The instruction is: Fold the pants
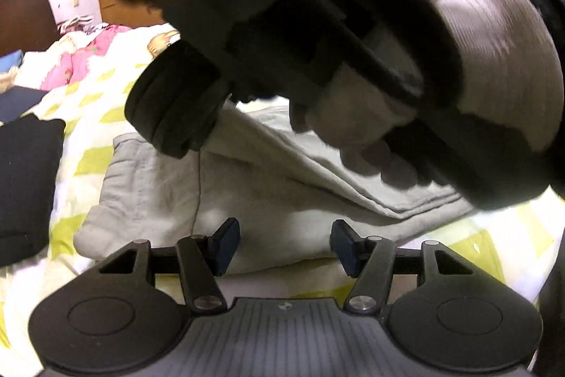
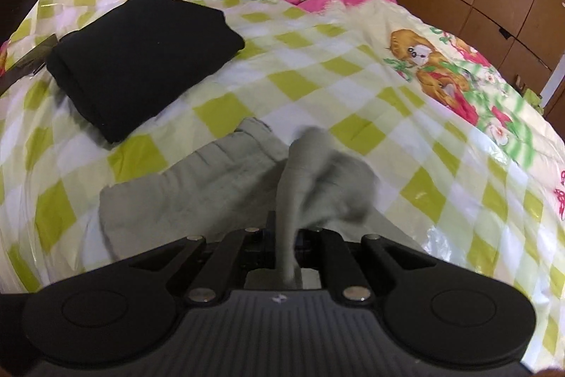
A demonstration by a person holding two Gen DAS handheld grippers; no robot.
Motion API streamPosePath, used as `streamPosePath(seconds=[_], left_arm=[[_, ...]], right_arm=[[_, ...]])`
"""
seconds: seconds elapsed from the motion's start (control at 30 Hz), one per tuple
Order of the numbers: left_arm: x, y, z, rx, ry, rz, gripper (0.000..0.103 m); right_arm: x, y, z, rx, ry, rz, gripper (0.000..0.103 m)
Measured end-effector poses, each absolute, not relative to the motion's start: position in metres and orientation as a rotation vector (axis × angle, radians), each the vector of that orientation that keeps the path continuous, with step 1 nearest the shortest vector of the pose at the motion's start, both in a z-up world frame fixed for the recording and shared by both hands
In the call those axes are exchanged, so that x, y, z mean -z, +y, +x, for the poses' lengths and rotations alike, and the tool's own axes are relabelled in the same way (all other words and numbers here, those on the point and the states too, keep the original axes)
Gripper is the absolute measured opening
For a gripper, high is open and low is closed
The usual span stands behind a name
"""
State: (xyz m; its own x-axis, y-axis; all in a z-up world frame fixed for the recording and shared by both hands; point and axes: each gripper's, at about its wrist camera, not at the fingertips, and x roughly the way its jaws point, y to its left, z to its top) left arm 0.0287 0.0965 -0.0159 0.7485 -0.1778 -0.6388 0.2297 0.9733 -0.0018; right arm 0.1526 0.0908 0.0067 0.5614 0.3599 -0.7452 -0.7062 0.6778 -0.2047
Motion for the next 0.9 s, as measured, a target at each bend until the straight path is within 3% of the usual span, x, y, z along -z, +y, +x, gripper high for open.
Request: streamPosePath(seconds=[0.3, 0.57, 0.9], left_arm=[[0.015, 0.110, 0.025, 0.198, 0.679, 0.035, 0.071], [0.017, 0.113, 0.017, 0.177, 0.692, 0.058, 0.075], [0.011, 0.120, 0.012, 0.171, 0.729, 0.098, 0.075]], right_arm=[[-0.009, 0.105, 0.165, -0.653, 0.776, -0.450, 0.005], [-0.034, 0.116, 0.157, -0.651, 0.659, -0.419, 0.004], [0.011, 0.139, 0.148, -0.745, 0.741, -0.477, 0.006]])
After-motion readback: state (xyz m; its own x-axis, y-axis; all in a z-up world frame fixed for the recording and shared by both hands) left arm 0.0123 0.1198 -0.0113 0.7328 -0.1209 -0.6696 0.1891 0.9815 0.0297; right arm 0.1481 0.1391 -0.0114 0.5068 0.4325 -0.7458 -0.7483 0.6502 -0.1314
